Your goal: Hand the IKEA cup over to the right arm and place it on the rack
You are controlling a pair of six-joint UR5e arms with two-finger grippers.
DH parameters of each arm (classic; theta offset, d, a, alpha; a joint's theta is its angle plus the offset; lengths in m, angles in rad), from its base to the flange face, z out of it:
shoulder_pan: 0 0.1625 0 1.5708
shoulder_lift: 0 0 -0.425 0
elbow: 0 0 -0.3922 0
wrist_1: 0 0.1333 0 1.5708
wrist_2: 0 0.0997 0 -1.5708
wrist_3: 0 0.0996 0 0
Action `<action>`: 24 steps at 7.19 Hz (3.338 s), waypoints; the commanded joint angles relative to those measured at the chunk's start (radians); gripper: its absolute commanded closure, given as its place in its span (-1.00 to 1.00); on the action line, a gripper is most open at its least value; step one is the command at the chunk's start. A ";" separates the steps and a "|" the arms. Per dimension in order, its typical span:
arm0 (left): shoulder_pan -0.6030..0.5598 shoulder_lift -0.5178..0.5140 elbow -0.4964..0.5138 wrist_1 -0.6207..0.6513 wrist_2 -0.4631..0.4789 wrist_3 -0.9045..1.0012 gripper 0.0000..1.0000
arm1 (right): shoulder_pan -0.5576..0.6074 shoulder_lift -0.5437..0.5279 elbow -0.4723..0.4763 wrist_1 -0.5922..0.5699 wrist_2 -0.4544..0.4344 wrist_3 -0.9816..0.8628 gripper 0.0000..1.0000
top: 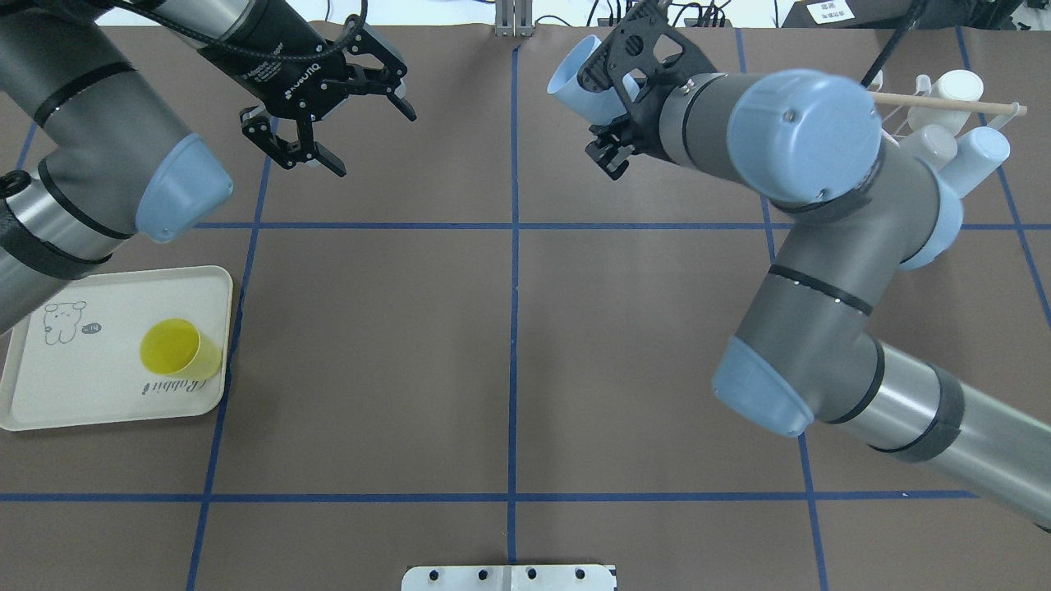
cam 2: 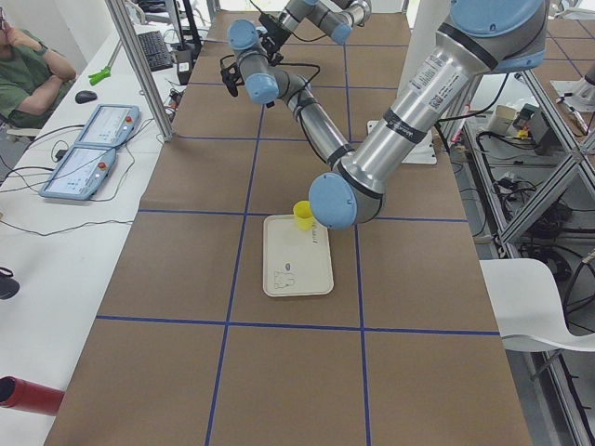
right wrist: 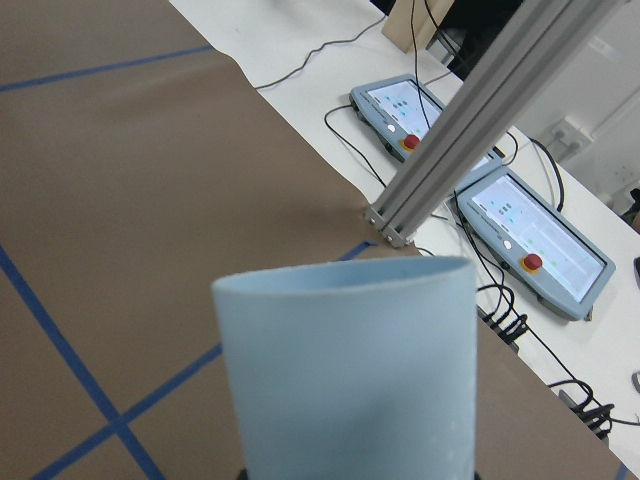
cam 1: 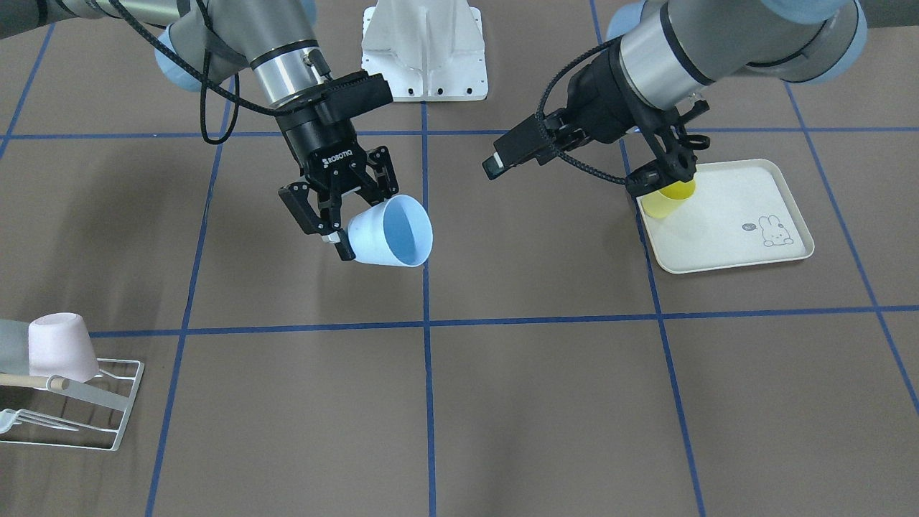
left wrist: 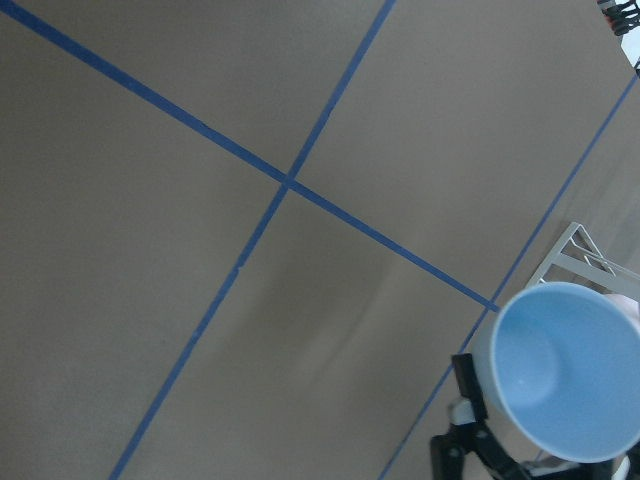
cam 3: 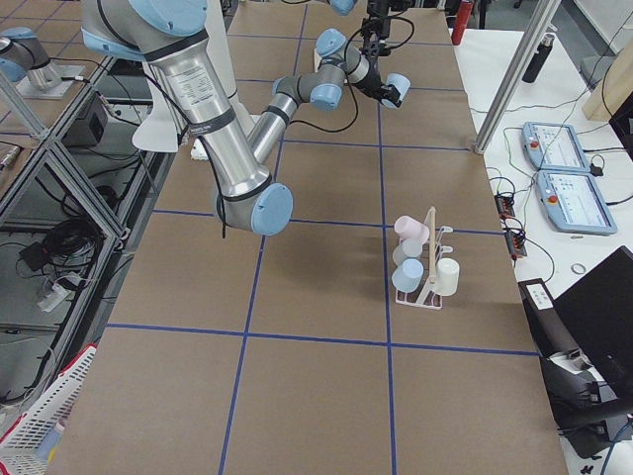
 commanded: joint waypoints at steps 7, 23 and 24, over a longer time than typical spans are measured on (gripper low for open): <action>0.012 0.209 -0.136 0.325 0.229 0.651 -1.00 | 0.312 -0.192 0.016 -0.192 -0.059 -0.905 0.10; 0.015 0.209 -0.135 0.315 0.223 0.643 -1.00 | 0.198 -0.207 -0.441 0.053 -0.765 -1.692 0.28; 0.015 0.209 -0.133 0.314 0.223 0.645 -1.00 | 0.195 -0.207 -0.441 0.053 -0.765 -1.688 0.28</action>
